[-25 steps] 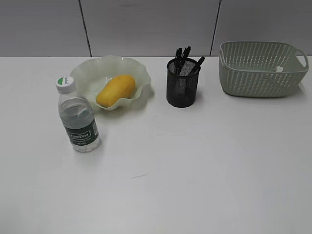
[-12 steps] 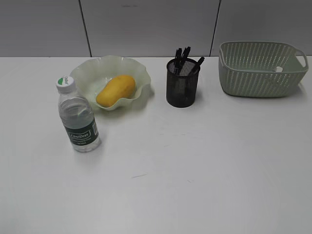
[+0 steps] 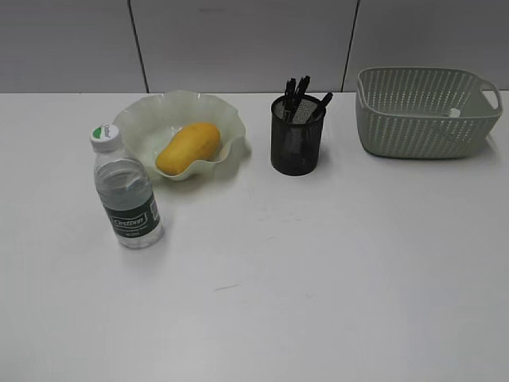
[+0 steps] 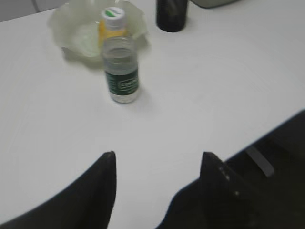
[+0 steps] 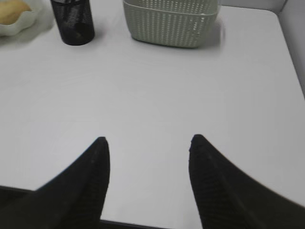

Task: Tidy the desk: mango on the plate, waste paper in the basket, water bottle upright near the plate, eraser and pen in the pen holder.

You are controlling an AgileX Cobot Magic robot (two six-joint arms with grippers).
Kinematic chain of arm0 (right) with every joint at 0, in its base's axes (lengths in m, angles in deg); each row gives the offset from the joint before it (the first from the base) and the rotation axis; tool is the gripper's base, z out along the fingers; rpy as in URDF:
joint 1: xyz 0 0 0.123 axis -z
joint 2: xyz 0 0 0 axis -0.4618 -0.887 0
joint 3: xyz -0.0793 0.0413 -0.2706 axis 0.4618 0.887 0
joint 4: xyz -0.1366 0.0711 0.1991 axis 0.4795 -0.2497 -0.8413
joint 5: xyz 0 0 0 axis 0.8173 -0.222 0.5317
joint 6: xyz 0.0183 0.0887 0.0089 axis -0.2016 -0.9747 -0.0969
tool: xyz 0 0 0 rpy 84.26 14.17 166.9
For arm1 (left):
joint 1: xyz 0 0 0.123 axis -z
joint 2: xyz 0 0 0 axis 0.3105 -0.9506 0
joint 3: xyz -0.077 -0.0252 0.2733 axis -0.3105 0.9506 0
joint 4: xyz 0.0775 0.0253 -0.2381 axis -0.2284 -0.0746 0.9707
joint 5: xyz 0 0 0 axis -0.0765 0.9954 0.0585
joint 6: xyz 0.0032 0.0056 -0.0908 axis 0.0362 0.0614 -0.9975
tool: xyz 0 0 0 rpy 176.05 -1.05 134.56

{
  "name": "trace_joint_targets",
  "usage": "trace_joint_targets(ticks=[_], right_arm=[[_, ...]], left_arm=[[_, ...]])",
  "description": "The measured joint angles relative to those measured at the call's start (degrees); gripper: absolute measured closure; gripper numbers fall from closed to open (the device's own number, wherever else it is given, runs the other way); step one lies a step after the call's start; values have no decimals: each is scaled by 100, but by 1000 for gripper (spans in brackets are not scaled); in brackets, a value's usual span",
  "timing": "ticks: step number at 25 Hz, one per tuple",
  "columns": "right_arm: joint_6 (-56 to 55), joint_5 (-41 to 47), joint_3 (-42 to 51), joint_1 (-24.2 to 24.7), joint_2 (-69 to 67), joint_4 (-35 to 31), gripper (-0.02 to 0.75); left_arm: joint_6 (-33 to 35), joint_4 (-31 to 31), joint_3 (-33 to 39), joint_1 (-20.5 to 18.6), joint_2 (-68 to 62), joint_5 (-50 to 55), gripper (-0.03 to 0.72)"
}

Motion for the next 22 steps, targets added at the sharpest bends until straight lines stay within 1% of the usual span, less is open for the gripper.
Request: trace_joint_targets(ticks=[1, 4, 6, 7, 9, 14, 22], right_arm=[[0, 0, 0, 180, -12, 0, 307], [0, -5, 0, 846, -14, 6, 307], [0, -8, 0, 1158, -9, 0, 308], [0, -3, 1, 1269, -9, 8, 308], [0, -8, 1, 1356, 1, 8, 308], [0, -8, 1, 1374, 7, 2, 308], [0, -8, 1, 1374, 7, 2, 309]], left_arm=[[0, 0, 0, -317, 78, 0, 279], [0, -39, 0, -1588, 453, 13, 290], [0, -60, 0, -2161, 498, 15, 292], [0, -60, 0, -2326, 498, 15, 293], [0, -60, 0, -2444, 498, 15, 293], [0, -67, 0, -2451, 498, 20, 298], [0, -72, 0, -2451, 498, 16, 340]])
